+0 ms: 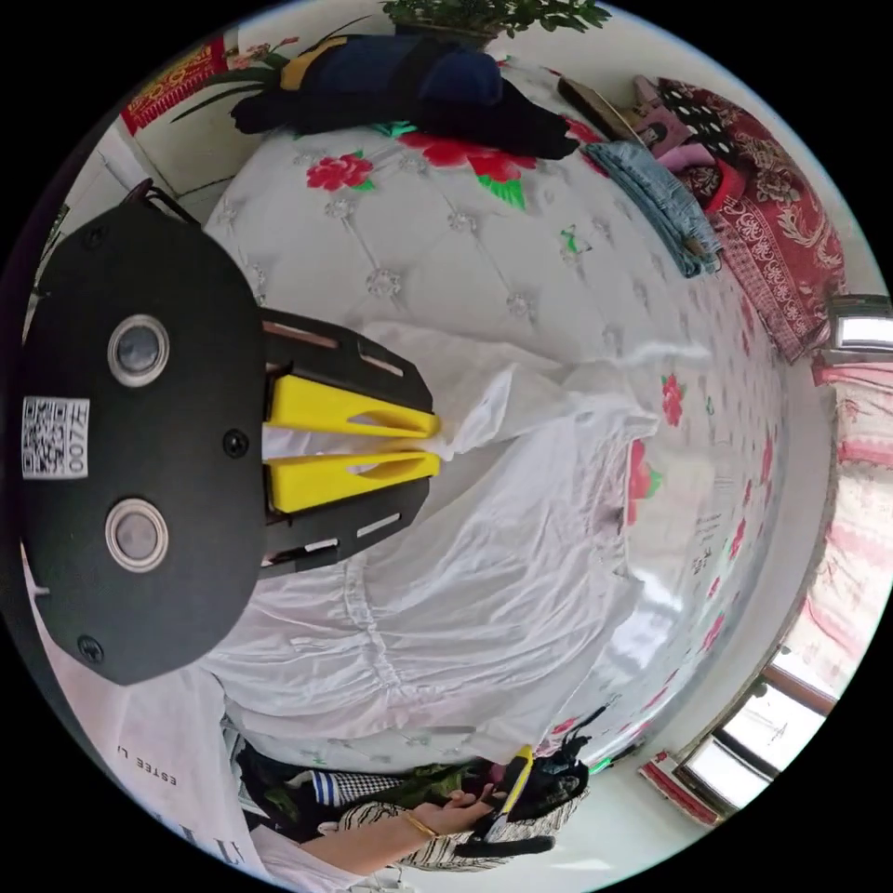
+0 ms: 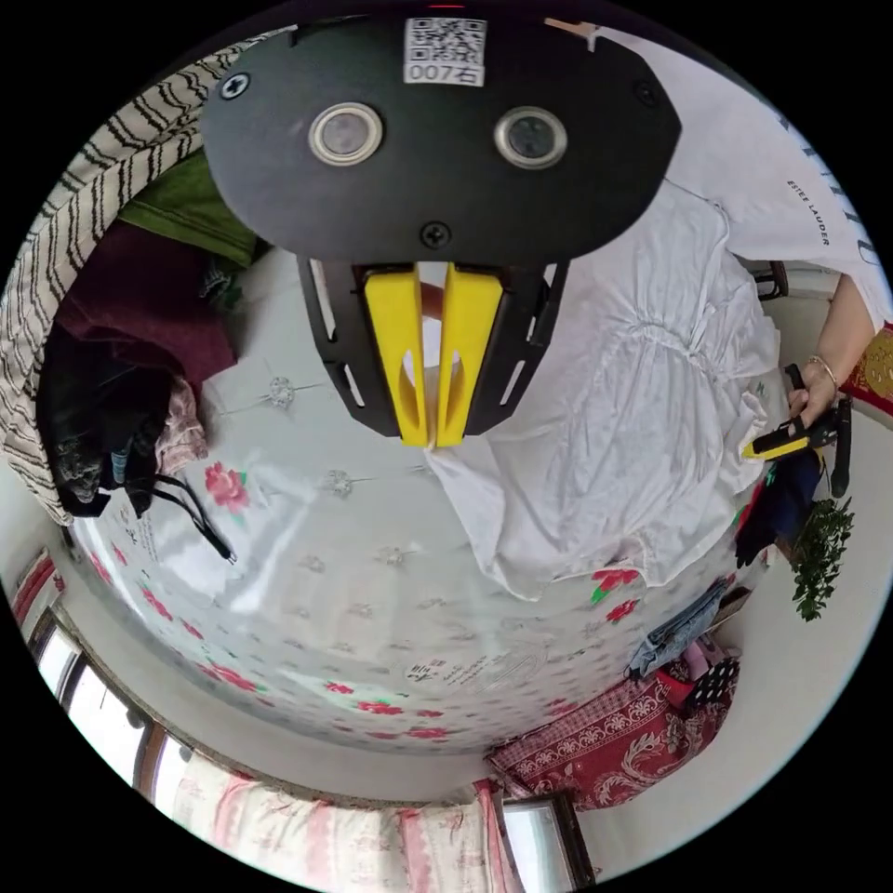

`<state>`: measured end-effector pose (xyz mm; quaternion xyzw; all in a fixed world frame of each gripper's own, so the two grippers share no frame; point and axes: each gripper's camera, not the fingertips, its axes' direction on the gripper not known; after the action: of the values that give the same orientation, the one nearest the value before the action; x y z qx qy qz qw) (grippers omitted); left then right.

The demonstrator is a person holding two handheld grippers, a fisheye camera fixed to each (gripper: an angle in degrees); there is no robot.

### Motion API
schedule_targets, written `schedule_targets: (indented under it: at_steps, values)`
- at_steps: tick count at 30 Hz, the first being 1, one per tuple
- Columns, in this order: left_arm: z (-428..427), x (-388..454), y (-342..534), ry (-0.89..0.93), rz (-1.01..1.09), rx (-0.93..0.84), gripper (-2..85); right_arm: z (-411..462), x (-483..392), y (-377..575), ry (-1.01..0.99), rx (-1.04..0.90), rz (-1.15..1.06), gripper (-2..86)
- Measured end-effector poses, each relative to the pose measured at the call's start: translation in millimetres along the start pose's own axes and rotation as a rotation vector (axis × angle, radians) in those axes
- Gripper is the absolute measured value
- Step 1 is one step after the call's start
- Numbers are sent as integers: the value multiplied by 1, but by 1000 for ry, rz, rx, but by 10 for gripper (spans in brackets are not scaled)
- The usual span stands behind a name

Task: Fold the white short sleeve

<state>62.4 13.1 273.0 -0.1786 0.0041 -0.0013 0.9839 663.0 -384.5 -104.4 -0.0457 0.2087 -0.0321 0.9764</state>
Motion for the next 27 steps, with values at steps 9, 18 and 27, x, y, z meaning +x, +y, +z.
schedule_targets:
  at_steps: [9, 18, 27]
  values:
    - [-65, -131, -29, -168, -410, 119, 49, -58, 120, 18, -41, 146, 267, 40]
    - [7, -34, 164, -49, -69, -161, 71, -6, 47, 238, -369, -209, 174, 77]
    - [22, -32, 242, 109, -59, -246, 121, -21, 6, 357, -557, -340, 188, 86]
